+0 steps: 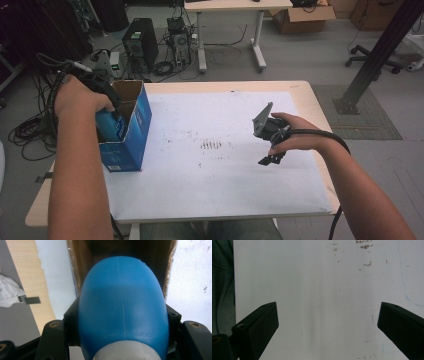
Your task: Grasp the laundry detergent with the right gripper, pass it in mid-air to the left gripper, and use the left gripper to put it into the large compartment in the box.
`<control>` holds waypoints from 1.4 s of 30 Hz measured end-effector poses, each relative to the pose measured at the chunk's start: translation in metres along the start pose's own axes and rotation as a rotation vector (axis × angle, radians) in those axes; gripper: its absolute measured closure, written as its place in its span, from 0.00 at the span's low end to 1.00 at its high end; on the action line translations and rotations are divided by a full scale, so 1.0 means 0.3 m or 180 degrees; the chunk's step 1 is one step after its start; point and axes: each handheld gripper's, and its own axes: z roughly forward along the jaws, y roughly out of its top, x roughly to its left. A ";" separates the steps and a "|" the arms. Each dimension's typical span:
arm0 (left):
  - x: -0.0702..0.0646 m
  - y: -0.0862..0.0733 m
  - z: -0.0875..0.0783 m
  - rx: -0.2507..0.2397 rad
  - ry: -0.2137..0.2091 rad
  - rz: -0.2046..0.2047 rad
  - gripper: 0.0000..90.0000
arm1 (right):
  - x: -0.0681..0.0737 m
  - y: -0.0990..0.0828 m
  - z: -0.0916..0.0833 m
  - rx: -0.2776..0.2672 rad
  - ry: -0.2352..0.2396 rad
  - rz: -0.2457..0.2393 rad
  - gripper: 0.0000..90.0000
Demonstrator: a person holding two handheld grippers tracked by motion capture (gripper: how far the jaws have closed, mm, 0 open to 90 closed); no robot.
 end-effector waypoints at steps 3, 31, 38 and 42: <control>0.001 0.002 0.021 0.0010 -0.0008 0.0004 0.42 | 0.000 0.002 0.001 0.0004 0.0003 -0.0009 0.04; -0.003 0.035 0.177 0.0098 0.0021 0.0123 0.42 | 0.000 -0.006 0.024 0.0004 0.0020 0.0027 0.04; 0.000 0.035 0.194 0.0104 -0.0013 0.0092 0.42 | -0.005 -0.011 0.029 0.0014 0.0028 0.0034 0.04; 0.002 0.031 0.196 0.0124 -0.0018 0.0048 0.42 | -0.003 -0.009 0.028 0.0001 0.0020 0.0034 0.04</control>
